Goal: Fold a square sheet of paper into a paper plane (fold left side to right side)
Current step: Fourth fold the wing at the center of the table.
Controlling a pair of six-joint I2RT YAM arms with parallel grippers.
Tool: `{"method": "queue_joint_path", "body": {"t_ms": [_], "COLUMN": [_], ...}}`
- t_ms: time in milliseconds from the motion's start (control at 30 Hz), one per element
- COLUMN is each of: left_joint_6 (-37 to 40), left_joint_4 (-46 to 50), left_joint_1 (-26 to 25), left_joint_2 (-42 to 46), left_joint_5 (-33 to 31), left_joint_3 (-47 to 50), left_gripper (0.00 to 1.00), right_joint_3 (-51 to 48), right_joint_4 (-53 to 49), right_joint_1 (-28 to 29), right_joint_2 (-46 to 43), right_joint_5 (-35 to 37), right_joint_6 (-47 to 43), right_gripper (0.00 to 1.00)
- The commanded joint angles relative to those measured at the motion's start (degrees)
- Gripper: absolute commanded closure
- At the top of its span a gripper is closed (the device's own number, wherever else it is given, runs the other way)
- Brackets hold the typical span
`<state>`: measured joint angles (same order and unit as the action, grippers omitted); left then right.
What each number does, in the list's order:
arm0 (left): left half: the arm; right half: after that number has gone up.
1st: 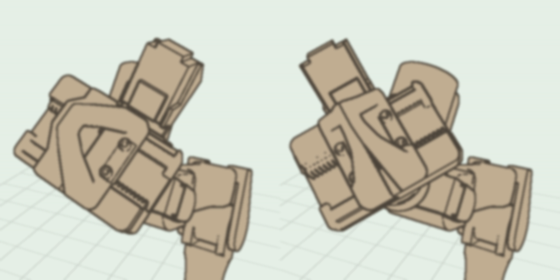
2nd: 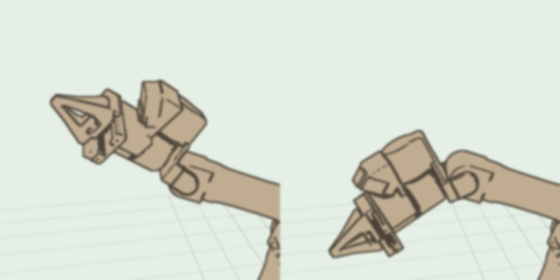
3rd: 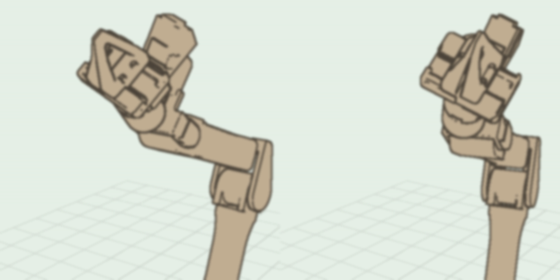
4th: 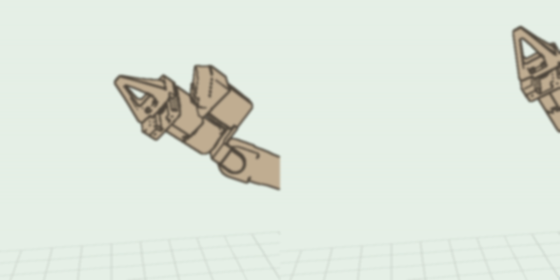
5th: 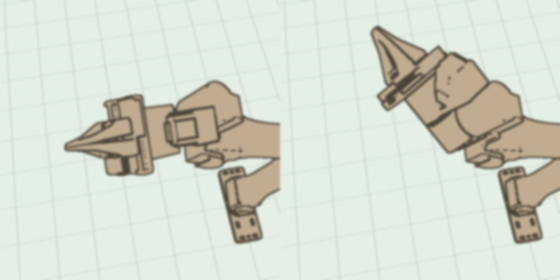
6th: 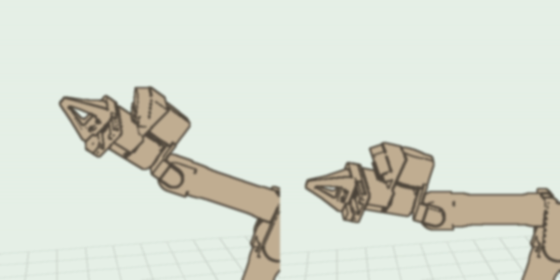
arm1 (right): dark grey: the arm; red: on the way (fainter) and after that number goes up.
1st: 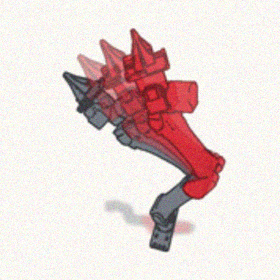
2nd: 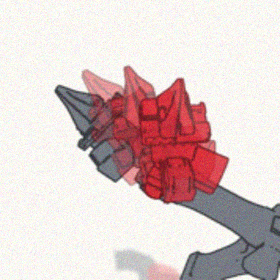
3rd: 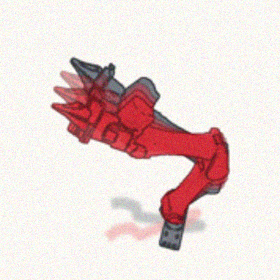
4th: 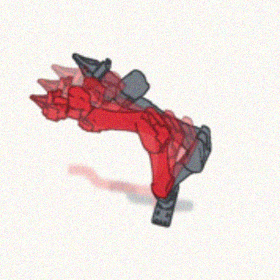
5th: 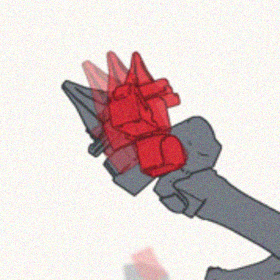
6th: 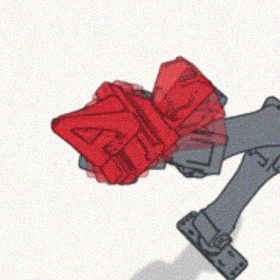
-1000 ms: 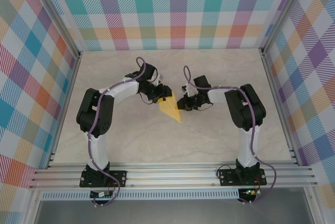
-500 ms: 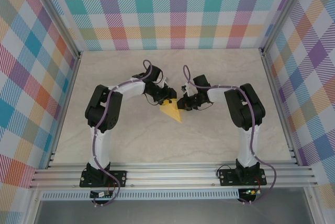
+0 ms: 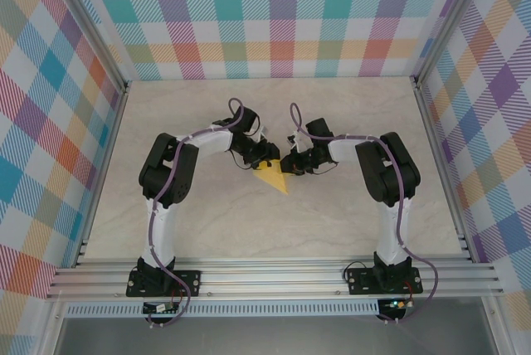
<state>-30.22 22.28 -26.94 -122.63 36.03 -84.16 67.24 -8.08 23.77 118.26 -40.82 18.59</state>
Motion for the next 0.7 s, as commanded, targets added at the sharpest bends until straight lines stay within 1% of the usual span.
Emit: {"method": "queue_joint_path", "body": {"t_ms": [0,233,467,600,667], "left_joint_6": [0.24,-0.54,-0.63,-0.56,-0.47], "left_joint_4": [0.70,-0.99,-1.20,-1.24,-1.12], "left_joint_1": [-0.30,-0.29,-0.31,-0.27,-0.31], "left_joint_2": [-1.12,-1.04,-0.92,-0.85,-0.73], "left_joint_5": [-2.06,-2.54,-2.87,-2.87,-2.84], "left_joint_3": [2.18,5.22,6.02,6.03,6.03], "left_gripper": [0.57,0.57,0.57,0.57,0.57], "right_joint_3": [0.39,-0.18,-2.42,-4.68,-5.42], "right_joint_4": [-1.03,-0.15,-2.98,-4.97,-5.60], "right_joint_1": [0.49,0.49,-0.02,-0.48,-0.43], "right_joint_2": [1.38,-2.44,-8.85,-13.42,-15.23], "right_joint_5": [0.26,0.48,4.09,4.05,1.10], "right_joint_6": [-0.92,-0.14,-1.25,-2.31,-2.68], "right_gripper": [0.90,0.84,0.73,0.72,0.74]}}
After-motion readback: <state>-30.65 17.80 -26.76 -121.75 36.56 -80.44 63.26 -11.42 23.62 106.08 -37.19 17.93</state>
